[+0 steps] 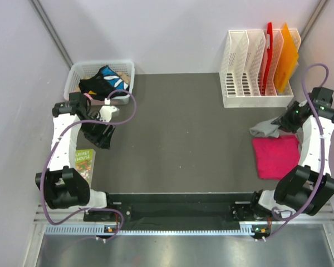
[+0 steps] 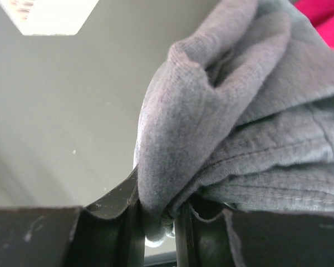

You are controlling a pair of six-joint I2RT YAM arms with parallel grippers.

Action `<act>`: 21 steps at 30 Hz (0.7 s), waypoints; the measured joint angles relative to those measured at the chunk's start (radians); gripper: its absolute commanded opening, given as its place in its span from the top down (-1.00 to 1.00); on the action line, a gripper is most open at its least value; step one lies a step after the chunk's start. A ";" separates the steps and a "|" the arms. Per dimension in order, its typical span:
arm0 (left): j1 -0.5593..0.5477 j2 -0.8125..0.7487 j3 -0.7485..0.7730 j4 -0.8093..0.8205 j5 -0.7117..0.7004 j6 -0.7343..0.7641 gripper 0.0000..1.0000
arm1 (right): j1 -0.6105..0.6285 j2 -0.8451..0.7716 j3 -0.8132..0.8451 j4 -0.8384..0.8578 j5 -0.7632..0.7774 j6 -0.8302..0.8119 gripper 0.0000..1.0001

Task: Fold and stack the t-shirts
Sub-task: Put the neatly folded tshirt into the corner of the board with the right arm

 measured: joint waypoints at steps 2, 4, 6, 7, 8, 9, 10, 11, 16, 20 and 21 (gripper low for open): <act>0.009 0.000 0.000 0.000 0.000 0.009 -0.30 | -0.018 0.000 -0.018 0.004 0.009 0.000 1.00; 0.015 0.002 0.000 0.000 0.001 0.017 -0.29 | -0.037 0.001 -0.034 0.002 0.016 0.008 1.00; 0.020 0.005 0.000 0.000 0.004 0.024 -0.30 | -0.050 0.002 -0.035 0.001 0.026 0.012 1.00; 0.022 0.006 0.000 0.000 0.004 0.027 -0.30 | -0.054 0.002 -0.035 0.001 0.030 0.016 1.00; 0.023 0.009 0.000 0.000 0.005 0.031 -0.30 | -0.058 0.002 -0.035 0.002 0.035 0.019 1.00; 0.024 0.011 0.000 0.000 0.006 0.033 -0.30 | -0.063 0.002 -0.039 0.004 0.043 0.024 1.00; 0.025 0.013 0.000 0.000 0.007 0.035 -0.30 | -0.069 0.000 -0.043 0.006 0.051 0.027 1.00; 0.025 0.013 0.000 0.000 0.007 0.036 -0.30 | -0.075 -0.003 -0.053 0.009 0.056 0.030 1.00; 0.026 0.013 0.002 0.000 0.000 0.043 -0.30 | -0.107 -0.068 -0.179 0.050 0.091 0.053 1.00; 0.025 0.013 0.013 0.000 -0.019 0.047 -0.30 | -0.132 -0.132 -0.314 0.091 0.120 0.071 1.00; 0.025 0.013 0.014 0.000 -0.024 0.048 -0.30 | -0.139 -0.147 -0.349 0.099 0.132 0.076 1.00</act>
